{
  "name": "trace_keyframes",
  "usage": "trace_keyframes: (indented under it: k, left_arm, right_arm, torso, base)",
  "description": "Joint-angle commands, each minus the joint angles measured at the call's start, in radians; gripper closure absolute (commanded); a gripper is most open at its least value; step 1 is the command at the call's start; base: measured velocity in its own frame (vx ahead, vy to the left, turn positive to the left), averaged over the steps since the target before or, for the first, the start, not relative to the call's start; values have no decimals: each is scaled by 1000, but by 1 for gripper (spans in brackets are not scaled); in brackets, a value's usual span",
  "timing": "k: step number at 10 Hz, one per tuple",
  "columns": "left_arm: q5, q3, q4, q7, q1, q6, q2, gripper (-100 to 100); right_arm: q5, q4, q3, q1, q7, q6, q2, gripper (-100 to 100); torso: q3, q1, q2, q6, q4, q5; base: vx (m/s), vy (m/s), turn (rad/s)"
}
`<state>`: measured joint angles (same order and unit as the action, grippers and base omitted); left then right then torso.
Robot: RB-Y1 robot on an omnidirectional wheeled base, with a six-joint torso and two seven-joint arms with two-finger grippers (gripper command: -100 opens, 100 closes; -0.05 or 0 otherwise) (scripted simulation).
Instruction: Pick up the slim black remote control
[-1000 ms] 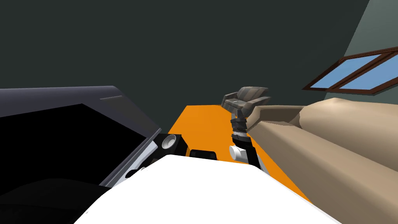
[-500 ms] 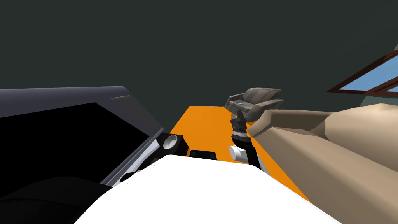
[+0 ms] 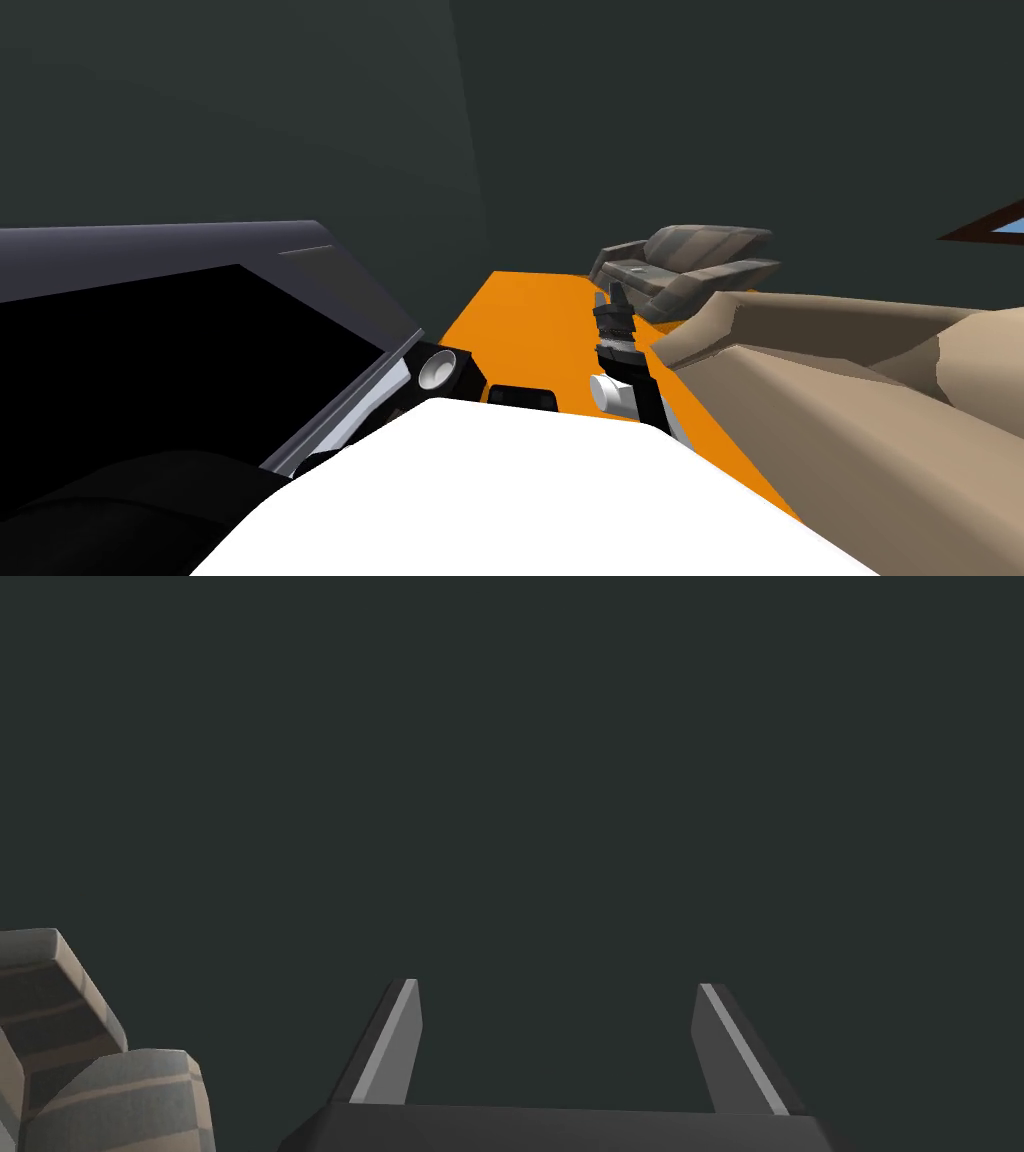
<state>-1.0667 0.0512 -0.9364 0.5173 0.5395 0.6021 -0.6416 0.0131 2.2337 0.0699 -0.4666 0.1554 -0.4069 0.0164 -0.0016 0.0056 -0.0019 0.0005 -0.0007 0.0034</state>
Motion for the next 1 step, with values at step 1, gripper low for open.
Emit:
trace_keyframes:
  k: [1]
  left_arm:
    - [0,0,0,0,0,0,0,0]
  right_arm:
    - [0,0,0,0,0,0,0,0]
  torso:
    - [0,0,0,0,0,0]
  base:
    - [7,-2,-5]
